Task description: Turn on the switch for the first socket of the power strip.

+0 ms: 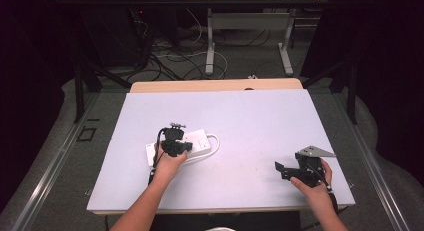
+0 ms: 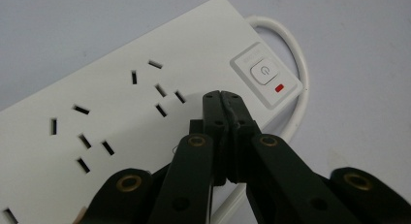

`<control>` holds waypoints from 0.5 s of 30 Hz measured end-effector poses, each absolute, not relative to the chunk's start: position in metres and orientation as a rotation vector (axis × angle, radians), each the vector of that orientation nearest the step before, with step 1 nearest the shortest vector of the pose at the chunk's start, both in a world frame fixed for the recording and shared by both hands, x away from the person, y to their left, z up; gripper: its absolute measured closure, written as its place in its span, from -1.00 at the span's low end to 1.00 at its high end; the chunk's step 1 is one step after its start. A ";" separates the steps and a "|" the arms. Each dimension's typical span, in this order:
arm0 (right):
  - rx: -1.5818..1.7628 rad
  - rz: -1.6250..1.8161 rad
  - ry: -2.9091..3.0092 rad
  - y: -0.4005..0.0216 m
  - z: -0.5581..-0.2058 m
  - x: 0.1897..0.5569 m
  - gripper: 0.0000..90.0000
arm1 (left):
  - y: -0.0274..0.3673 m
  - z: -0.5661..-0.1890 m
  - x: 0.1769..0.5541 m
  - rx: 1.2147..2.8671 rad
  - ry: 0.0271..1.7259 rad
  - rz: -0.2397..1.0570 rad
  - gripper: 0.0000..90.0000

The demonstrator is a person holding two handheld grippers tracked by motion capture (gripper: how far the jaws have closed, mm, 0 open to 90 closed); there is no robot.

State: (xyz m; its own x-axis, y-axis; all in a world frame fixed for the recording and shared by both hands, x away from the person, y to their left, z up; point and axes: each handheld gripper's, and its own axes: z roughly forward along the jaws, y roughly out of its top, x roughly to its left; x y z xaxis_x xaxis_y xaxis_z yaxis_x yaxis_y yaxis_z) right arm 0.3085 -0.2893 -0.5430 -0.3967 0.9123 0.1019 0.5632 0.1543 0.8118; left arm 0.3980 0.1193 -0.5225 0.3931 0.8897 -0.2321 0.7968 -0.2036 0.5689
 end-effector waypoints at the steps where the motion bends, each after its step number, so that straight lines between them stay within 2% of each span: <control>1: 1.405 1.134 2.022 -0.289 -0.543 0.308 -0.73 | 0.119 -0.523 0.398 2.033 1.437 0.196 1.00; 15: 1.403 1.138 2.020 -0.289 -0.543 0.309 -0.73 | 0.118 -0.523 0.398 2.048 1.431 0.221 1.00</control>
